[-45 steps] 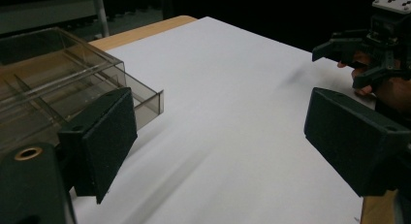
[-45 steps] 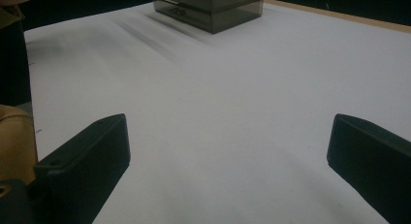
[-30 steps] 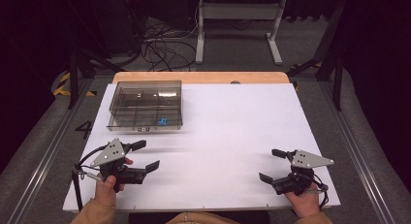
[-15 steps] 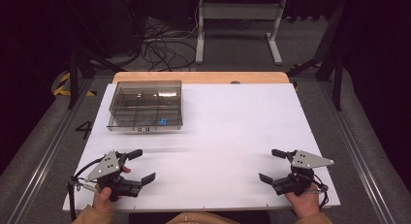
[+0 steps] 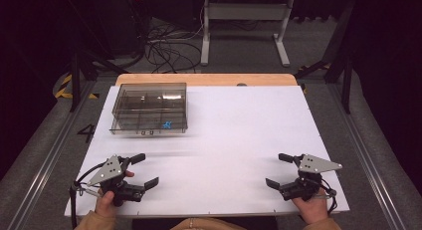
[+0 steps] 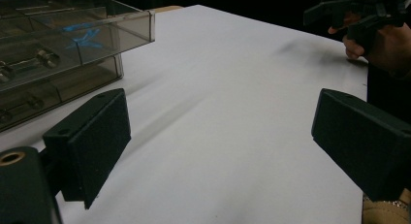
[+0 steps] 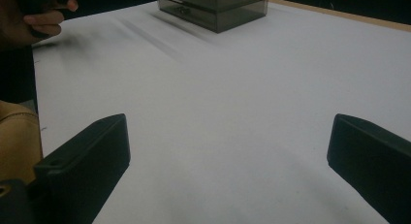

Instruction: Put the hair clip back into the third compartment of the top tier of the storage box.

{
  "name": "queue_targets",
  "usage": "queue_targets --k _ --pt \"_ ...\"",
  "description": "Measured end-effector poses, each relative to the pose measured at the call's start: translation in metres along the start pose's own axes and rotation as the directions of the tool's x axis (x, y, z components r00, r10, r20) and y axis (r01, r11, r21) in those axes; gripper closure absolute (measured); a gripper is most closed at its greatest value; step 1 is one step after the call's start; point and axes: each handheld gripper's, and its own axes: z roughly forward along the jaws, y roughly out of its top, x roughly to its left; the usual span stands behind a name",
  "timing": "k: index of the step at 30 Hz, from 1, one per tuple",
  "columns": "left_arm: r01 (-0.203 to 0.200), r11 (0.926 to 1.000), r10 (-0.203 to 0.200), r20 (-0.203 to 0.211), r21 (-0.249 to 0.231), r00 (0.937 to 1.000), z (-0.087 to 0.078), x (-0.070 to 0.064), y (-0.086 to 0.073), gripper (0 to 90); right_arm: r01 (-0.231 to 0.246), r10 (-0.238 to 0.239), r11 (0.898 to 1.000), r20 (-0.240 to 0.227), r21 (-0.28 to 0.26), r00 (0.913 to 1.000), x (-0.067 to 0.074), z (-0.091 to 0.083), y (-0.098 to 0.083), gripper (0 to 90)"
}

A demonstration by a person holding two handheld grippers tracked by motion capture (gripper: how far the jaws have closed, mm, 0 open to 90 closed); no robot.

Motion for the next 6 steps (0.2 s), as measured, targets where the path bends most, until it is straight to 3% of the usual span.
queue_targets --k 6 --pt "0.007 0.9998 -0.008 -0.037 -0.016 0.9993 -0.0019 0.0002 0.0001 7.8 0.001 -0.001 1.0 -0.001 0.002 1.0 0.0 0.0007 0.0001 2.1"
